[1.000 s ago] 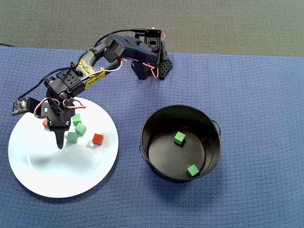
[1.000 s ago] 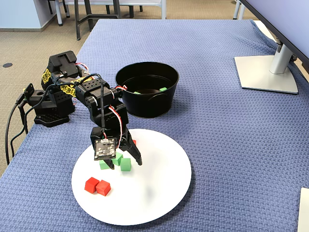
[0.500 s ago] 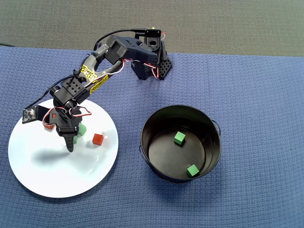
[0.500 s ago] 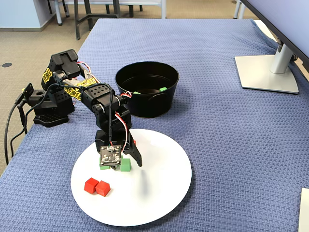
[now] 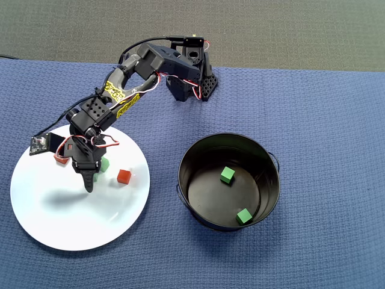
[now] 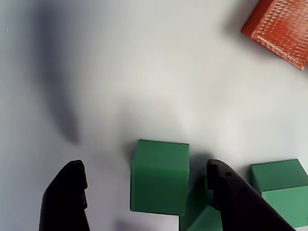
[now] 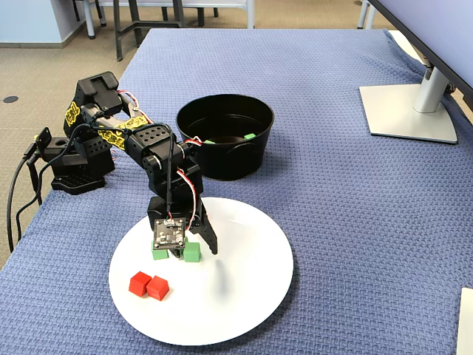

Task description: Pick up the green cubes from the white plate and place them in the black recipient

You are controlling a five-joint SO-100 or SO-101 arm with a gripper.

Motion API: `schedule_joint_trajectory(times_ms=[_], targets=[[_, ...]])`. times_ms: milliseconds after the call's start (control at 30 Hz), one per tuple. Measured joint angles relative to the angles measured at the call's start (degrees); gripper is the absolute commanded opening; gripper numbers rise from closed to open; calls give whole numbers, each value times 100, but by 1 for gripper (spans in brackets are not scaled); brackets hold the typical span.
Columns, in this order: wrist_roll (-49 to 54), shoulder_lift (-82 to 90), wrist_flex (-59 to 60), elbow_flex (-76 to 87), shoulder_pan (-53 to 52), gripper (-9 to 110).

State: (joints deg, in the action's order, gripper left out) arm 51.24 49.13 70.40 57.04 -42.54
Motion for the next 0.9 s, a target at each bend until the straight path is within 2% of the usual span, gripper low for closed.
schedule_joint_trajectory(times_ms=[267,800,900], targets=[[-62,0,-53,53,44,20],[-343,70,-229,88,70,1],[-457,220,-255,88,70,0]])
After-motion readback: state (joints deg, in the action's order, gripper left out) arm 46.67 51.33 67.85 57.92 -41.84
